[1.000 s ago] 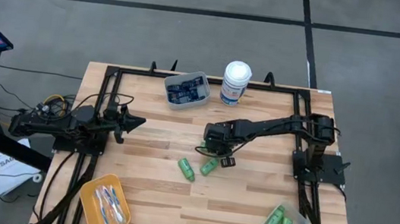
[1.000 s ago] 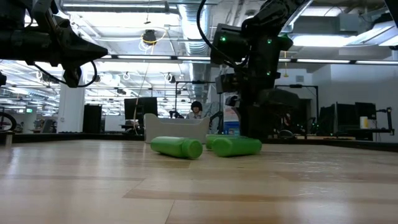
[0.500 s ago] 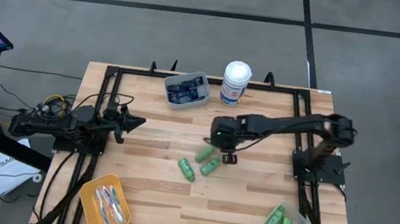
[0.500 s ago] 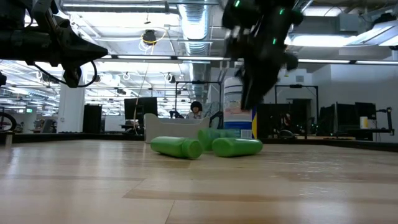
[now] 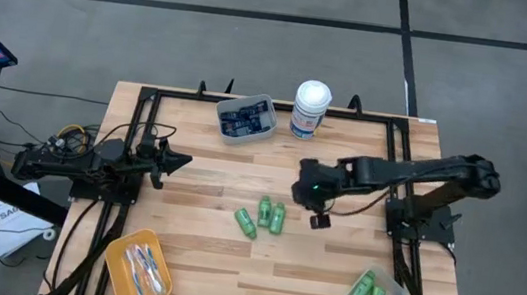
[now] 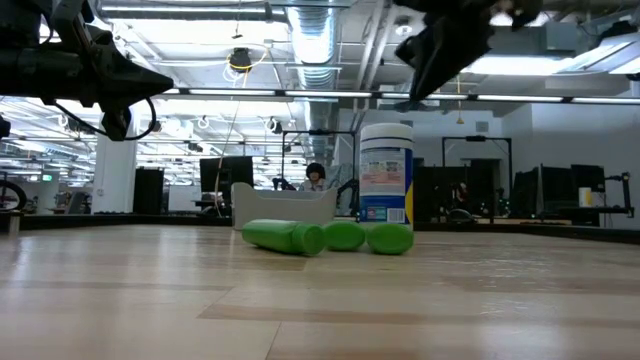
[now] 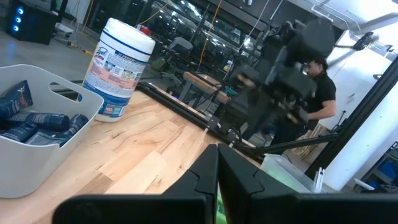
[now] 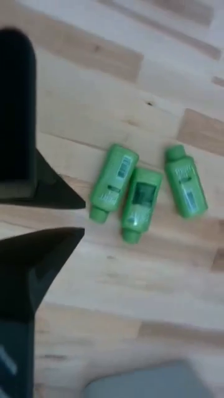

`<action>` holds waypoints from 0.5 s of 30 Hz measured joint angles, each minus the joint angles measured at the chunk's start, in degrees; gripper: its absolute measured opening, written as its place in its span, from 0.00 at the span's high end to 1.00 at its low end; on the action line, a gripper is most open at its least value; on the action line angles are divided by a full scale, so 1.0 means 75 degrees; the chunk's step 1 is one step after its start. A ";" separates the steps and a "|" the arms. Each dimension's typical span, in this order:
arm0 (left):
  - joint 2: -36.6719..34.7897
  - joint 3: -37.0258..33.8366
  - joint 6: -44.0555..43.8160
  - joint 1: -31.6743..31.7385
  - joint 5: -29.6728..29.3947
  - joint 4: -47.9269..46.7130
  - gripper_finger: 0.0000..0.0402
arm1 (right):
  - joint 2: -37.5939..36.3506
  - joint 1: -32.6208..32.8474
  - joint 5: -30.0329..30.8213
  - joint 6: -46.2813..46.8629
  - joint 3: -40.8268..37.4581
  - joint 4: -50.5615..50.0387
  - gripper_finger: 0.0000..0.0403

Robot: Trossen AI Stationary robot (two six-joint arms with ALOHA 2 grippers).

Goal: Pick & Place Travel size toiletries
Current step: Put the green shampoo into the transparent bin

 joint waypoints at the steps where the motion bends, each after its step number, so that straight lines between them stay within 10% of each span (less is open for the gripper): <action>1: 0.0000 0.0000 0.0000 0.0003 0.0000 0.0000 1.00 | 0.0178 0.0042 0.0000 -0.0182 0.0003 0.0077 0.84; 15: 0.0000 0.0000 0.0000 0.0003 -0.0001 0.0000 1.00 | 0.2783 0.0004 -0.0008 -0.3302 0.0434 0.0798 0.48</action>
